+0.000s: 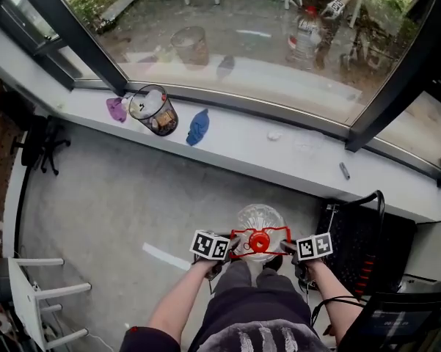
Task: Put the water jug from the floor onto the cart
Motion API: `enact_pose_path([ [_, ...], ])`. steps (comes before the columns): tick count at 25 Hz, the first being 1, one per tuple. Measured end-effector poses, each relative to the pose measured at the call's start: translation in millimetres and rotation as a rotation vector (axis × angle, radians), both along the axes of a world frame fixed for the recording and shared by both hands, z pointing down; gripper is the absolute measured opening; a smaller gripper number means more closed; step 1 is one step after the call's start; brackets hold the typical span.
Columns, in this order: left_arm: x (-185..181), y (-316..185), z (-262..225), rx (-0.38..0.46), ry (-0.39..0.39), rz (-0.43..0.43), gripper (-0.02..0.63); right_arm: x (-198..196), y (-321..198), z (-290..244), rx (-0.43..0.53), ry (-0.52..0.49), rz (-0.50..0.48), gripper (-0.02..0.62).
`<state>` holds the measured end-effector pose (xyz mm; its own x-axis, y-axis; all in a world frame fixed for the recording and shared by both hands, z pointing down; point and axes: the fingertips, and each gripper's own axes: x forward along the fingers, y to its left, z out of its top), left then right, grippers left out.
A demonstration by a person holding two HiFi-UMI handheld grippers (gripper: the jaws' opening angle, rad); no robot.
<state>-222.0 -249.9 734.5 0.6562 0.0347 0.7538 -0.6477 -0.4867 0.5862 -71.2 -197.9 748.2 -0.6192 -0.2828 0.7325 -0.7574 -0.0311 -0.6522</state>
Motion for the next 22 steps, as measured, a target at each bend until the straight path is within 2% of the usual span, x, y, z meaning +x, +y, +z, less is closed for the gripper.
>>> enact_pose_path([
  [3,3,6,-19,0.029,0.005,0.013,0.049,1,9,-12,0.022,-0.03,0.015,0.041],
  [7,8,17,-28,0.056,-0.011,0.014,0.048,5,20,-20,0.034,-0.014,0.015,0.041],
  [14,-1,39,-32,0.031,-0.025,-0.042,0.049,-5,37,-22,0.027,-0.067,0.004,0.041],
  [18,-10,46,-38,0.016,-0.009,-0.011,0.049,-15,42,-33,0.067,-0.068,0.001,0.041],
  [22,-29,44,-44,0.019,0.018,0.026,0.049,-36,44,-41,0.094,-0.058,0.061,0.044],
])
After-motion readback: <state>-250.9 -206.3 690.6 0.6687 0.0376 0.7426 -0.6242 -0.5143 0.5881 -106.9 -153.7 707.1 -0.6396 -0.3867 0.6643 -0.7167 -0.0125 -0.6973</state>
